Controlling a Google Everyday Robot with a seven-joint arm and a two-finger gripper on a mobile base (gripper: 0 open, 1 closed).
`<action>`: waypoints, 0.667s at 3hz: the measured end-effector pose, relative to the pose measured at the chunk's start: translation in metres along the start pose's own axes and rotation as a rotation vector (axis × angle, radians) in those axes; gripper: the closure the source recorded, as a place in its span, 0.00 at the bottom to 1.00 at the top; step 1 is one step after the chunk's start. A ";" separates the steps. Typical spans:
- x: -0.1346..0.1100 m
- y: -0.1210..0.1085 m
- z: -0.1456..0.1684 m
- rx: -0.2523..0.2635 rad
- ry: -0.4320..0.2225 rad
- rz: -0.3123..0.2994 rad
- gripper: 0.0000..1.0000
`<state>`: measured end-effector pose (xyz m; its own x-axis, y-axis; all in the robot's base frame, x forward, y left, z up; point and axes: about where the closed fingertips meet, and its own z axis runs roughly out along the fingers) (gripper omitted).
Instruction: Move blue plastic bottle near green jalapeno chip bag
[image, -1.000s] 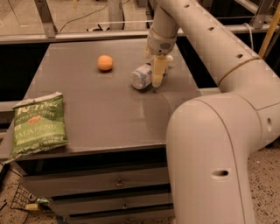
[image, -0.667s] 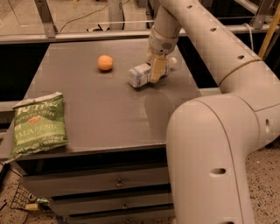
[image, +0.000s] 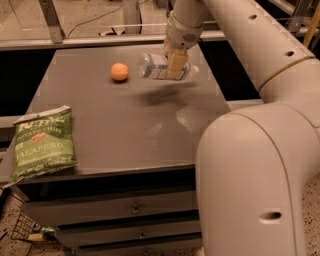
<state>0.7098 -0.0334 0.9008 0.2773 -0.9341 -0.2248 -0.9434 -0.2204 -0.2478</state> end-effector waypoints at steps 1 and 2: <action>-0.042 0.005 -0.012 0.007 0.023 -0.087 1.00; -0.045 0.002 -0.008 0.018 0.023 -0.093 1.00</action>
Offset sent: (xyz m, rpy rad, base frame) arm -0.0195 0.0278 0.0174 -0.0388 -0.0194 0.0670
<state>0.6943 0.0056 0.9184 0.3589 -0.9162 -0.1785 -0.9104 -0.3015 -0.2833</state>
